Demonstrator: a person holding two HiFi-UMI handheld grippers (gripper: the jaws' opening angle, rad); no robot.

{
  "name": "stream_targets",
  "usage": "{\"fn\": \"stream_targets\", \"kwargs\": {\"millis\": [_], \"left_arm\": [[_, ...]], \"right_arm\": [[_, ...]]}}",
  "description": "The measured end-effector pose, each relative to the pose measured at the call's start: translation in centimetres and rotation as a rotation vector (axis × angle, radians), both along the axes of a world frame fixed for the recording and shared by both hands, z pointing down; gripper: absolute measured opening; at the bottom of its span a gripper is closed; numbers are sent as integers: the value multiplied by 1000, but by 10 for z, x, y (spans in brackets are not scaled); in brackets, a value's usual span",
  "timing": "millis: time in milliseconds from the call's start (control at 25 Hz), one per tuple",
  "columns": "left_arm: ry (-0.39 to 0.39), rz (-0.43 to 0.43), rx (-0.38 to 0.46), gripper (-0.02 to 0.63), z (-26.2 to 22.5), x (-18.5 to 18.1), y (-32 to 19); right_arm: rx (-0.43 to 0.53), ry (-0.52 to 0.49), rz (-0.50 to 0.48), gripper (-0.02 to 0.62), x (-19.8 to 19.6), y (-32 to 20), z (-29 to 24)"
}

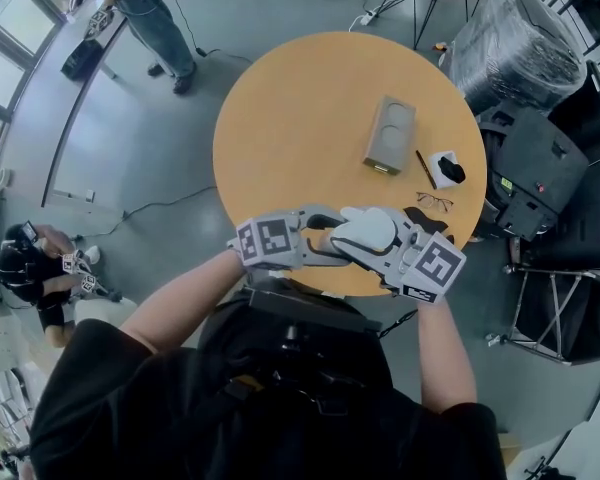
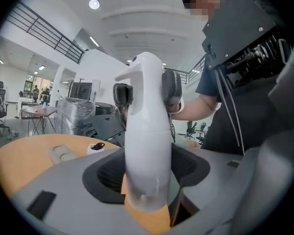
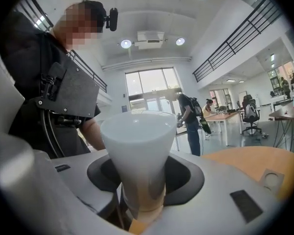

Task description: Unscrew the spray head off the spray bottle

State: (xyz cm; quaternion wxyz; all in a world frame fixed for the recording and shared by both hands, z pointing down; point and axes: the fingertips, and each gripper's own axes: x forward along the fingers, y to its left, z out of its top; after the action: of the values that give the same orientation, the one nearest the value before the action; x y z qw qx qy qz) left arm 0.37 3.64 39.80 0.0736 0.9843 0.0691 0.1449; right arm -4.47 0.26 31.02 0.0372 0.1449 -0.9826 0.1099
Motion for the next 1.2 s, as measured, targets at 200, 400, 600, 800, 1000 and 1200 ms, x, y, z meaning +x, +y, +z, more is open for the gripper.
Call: {"fn": "stream_targets", "kwargs": {"millis": [200, 400, 600, 800, 1000, 1200], "left_arm": [[23, 39, -2, 302, -10, 3, 7], [44, 181, -94, 301, -18, 7, 31], [47, 183, -65, 304, -23, 12, 29], [68, 23, 2, 305, -22, 15, -4], [97, -260, 47, 307, -24, 18, -46], [150, -498, 76, 307, -33, 20, -70]], "right_arm": [[36, -21, -97, 212, 1, 12, -12], [16, -75, -282, 196, 0, 34, -20], [8, -55, -344, 201, 1, 41, -26], [101, 10, -138, 284, 7, 3, -16], [87, -51, 152, 293, 28, -30, -15], [96, -33, 452, 288, 43, -47, -5]]}}
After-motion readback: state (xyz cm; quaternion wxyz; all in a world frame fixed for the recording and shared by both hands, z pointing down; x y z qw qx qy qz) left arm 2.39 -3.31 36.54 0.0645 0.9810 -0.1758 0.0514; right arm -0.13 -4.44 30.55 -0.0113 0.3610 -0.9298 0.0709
